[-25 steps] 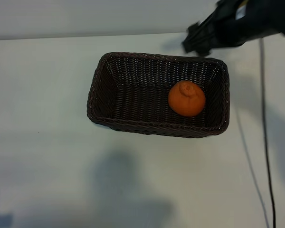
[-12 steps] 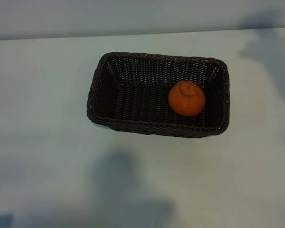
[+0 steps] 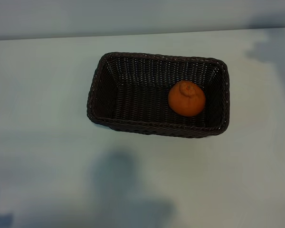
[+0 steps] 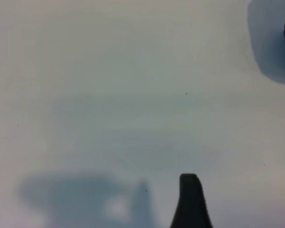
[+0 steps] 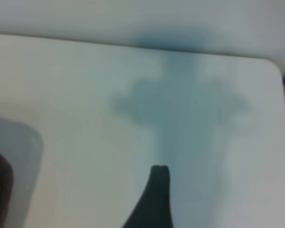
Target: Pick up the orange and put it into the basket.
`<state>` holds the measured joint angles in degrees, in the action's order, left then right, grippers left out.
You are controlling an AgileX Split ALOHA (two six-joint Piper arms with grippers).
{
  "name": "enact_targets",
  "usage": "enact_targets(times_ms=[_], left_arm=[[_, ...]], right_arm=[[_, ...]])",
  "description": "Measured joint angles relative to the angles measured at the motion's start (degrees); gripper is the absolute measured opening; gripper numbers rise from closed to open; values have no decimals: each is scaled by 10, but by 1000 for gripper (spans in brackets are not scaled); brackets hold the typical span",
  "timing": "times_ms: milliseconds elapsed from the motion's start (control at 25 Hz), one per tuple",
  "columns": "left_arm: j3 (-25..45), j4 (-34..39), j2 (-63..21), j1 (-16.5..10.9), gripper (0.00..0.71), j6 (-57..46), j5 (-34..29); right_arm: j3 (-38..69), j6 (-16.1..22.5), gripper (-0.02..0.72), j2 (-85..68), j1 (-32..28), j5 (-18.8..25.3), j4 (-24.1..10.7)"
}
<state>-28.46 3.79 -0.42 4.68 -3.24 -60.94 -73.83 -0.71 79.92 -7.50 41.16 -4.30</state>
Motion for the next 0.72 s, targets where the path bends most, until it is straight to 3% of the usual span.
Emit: enact_targets(times_ms=[480, 720], left_arm=[[0, 0, 0, 0, 546, 0, 0], [0, 0, 0, 0, 546, 0, 0]], right_arm=[[13, 0, 661, -203, 0, 68, 4], [68, 0, 659, -331, 0, 71, 4]])
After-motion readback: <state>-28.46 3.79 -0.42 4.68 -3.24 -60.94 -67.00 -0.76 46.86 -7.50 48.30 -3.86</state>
